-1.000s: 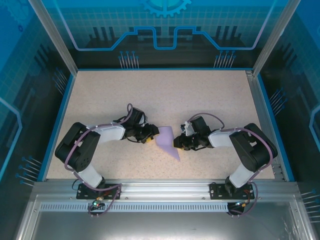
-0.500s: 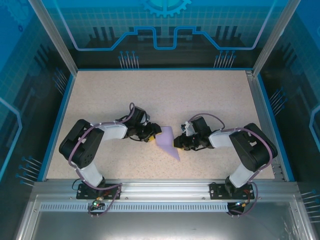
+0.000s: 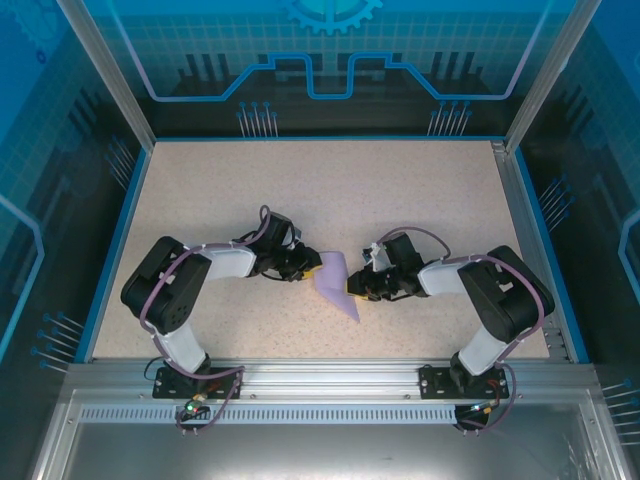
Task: Fold a paper plane with a square sheet of paper (pick it up from the middle)
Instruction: Perform the fifth fold on the wing at the bottom-center of the table.
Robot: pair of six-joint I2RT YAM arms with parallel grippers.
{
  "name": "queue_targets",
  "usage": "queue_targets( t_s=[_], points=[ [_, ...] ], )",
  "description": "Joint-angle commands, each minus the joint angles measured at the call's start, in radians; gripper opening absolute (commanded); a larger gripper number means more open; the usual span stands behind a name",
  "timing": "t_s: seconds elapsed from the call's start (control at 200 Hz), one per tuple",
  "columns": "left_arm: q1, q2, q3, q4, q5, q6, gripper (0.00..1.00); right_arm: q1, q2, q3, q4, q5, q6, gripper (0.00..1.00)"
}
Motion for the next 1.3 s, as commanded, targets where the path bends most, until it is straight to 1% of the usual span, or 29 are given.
queue_targets(
  t_s=[0.0, 0.165, 0.37, 0.44, 0.575, 0.665, 0.725, 0.805, 0.895, 1.01, 1.14, 1.205, 1.29],
  points=[
    [-0.003, -0.015, 0.019, -0.005, 0.005, 0.002, 0.18, 0.010, 0.072, 0.011, -0.010, 0.093, -0.008, 0.27],
    [0.018, -0.040, 0.021, -0.032, -0.023, 0.003, 0.06, 0.021, 0.046, 0.078, -0.063, 0.092, -0.027, 0.30],
    [0.033, -0.071, 0.027, -0.081, -0.059, 0.017, 0.05, 0.037, -0.051, 0.117, -0.140, 0.138, -0.058, 0.37],
    [0.035, -0.074, 0.028, -0.091, -0.068, 0.017, 0.05, 0.041, -0.108, 0.112, -0.178, 0.179, -0.074, 0.43],
    [0.035, -0.074, 0.031, -0.094, -0.069, 0.016, 0.05, 0.055, -0.224, 0.097, -0.245, 0.268, -0.116, 0.46],
    [0.035, -0.076, 0.031, -0.093, -0.070, 0.013, 0.05, 0.085, -0.310, 0.077, -0.278, 0.343, -0.163, 0.47],
    [0.035, -0.075, 0.032, -0.092, -0.069, 0.013, 0.05, 0.126, -0.363, 0.061, -0.280, 0.394, -0.224, 0.47],
    [0.036, -0.073, 0.035, -0.094, -0.067, 0.012, 0.05, 0.218, -0.413, 0.044, -0.283, 0.533, -0.333, 0.50],
    [0.036, -0.070, 0.037, -0.093, -0.065, 0.010, 0.05, 0.341, -0.423, 0.029, -0.268, 0.683, -0.438, 0.52],
    [0.036, -0.068, 0.043, -0.097, -0.062, 0.011, 0.05, 0.478, -0.386, 0.017, -0.220, 0.864, -0.561, 0.53],
    [0.036, -0.067, 0.048, -0.101, -0.059, 0.013, 0.06, 0.606, -0.336, 0.010, -0.160, 1.014, -0.689, 0.53],
    [0.037, -0.066, 0.048, -0.103, -0.060, 0.012, 0.06, 0.646, -0.296, 0.011, -0.144, 1.086, -0.736, 0.53],
    [0.035, -0.064, 0.048, -0.103, -0.057, 0.011, 0.06, 0.672, -0.226, 0.029, -0.141, 1.153, -0.765, 0.52]
  ],
)
